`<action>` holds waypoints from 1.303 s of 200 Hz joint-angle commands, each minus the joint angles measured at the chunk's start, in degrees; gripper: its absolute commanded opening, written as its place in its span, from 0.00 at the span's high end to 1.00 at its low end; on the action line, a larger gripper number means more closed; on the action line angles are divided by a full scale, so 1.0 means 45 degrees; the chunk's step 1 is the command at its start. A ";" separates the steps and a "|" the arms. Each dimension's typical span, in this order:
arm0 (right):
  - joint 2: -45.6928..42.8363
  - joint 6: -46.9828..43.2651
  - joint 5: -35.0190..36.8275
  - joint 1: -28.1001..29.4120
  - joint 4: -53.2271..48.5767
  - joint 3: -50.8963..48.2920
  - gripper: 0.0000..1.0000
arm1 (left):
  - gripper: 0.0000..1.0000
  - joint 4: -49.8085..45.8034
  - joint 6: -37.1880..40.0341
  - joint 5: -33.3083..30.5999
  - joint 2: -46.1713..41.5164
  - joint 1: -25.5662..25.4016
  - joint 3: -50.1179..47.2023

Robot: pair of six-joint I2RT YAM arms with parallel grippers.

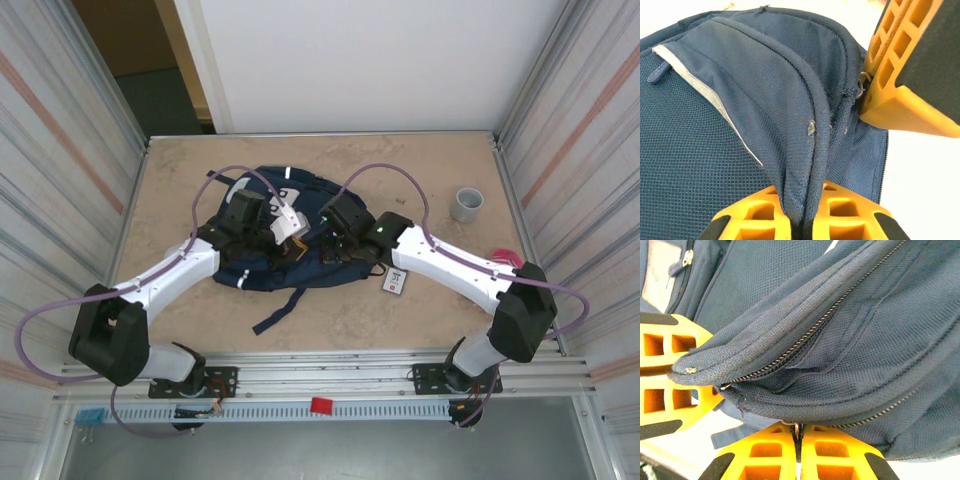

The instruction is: Pack the student bag

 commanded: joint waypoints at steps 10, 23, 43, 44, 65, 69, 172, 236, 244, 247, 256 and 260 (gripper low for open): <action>-0.0310 -0.0896 -0.1303 -0.0285 -0.0657 -0.0584 1.00 | 0.63 -0.0922 -0.1030 -0.0266 -0.0806 0.0260 0.0122; -0.0264 -0.0736 -0.1300 -0.0290 -0.0478 -0.0753 1.00 | 0.47 -0.0686 -0.2785 -0.0390 -0.1213 0.0238 -0.0118; -0.0169 -0.0685 -0.1211 -0.0274 -0.0564 -0.0757 1.00 | 0.32 -0.0133 -0.5954 -0.1525 -0.2446 0.0211 -0.0983; -0.0166 -0.0675 -0.1204 -0.0282 -0.0559 -0.0757 1.00 | 0.32 -0.0133 -0.6092 -0.1609 -0.2535 0.0205 -0.1040; -0.0112 -0.0709 -0.1414 -0.0206 -0.0592 -0.0749 1.00 | 0.27 -0.0395 -0.9490 -0.3724 -0.4027 0.0241 -0.2103; -0.0089 -0.0707 -0.1441 -0.0175 -0.0594 -0.0761 1.00 | 0.26 -0.0499 -1.0117 -0.4005 -0.4248 0.0238 -0.2337; 0.0831 0.0770 -0.1189 0.1668 0.0445 -0.0472 1.00 | 0.22 0.2215 -1.4347 -0.3942 -0.2884 0.1851 -0.4548; 0.1790 0.2255 -0.0170 0.2654 0.1814 0.0080 1.00 | 0.21 0.2836 -1.3330 -0.2705 0.0099 0.3238 -0.2060; 0.1847 0.2484 -0.0097 0.2664 0.2113 -0.0003 1.00 | 0.21 0.2836 -1.3329 -0.2516 0.0452 0.3318 -0.1673; 0.1875 0.2524 -0.0088 0.2677 0.2218 -0.0045 1.00 | 0.21 0.2827 -1.3322 -0.2455 0.0573 0.3340 -0.1538; 0.1922 0.2705 -0.0026 0.2697 0.2468 -0.0059 1.00 | 0.21 0.2709 -1.3355 -0.2317 0.0888 0.3397 -0.1138; 0.1945 0.2740 0.0009 0.2715 0.2524 -0.0051 1.00 | 0.21 0.2640 -1.3411 -0.2240 0.1019 0.3419 -0.0970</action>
